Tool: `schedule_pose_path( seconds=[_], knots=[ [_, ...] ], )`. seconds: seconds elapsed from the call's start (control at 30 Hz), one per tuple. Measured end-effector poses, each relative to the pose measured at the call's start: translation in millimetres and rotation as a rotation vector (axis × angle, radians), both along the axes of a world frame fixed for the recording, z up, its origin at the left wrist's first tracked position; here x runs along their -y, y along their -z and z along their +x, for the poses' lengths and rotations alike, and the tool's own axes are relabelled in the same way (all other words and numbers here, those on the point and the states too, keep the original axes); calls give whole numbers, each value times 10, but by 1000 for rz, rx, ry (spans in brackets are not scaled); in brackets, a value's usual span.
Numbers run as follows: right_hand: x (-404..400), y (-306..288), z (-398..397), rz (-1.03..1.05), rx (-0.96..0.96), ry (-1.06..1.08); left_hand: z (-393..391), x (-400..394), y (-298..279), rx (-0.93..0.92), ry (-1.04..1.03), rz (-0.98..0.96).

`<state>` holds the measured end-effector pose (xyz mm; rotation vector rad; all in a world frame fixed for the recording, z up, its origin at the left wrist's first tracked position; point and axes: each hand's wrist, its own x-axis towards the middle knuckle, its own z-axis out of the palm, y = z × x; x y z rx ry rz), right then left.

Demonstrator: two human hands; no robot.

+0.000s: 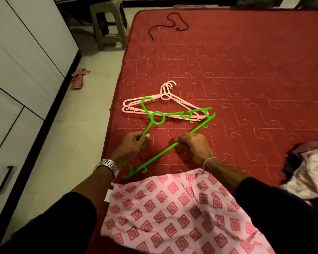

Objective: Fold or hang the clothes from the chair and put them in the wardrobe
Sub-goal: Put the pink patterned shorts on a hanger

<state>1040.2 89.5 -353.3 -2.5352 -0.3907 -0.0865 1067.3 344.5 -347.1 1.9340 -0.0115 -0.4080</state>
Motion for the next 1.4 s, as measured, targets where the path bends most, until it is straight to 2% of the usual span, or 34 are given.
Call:
schedule_pose_path(
  seconds=[0.1,0.23,0.33,0.57,0.67,0.9,1.0,1.2,1.27,1.4],
  knots=[
    [-20,-1,-308,11,-125,-20,-371,-39,-55,-38,1,-19],
    [-181,-13,-763,86,26,26,-837,-74,-48,-55,-101,-24],
    [-360,-30,-1110,148,7,76,-1188,-64,11,-66,-202,-18],
    [-852,-47,-1749,396,-427,58,-2004,149,203,-23,-315,-10],
    [-952,42,-1871,325,-477,62,-2297,206,274,-6,-341,9],
    [-1182,265,-2054,163,-402,-56,-2564,-72,427,34,-446,17],
    [-1469,237,-2006,180,-435,23,-2652,-190,480,68,-504,89],
    [-2212,263,-1798,350,-583,266,-2684,-549,517,129,-666,186],
    [-2406,341,-1746,325,-602,343,-2671,-715,521,170,-670,259],
    [-2626,398,-1688,150,-574,339,-2589,-1006,576,172,-608,368]
  ],
)
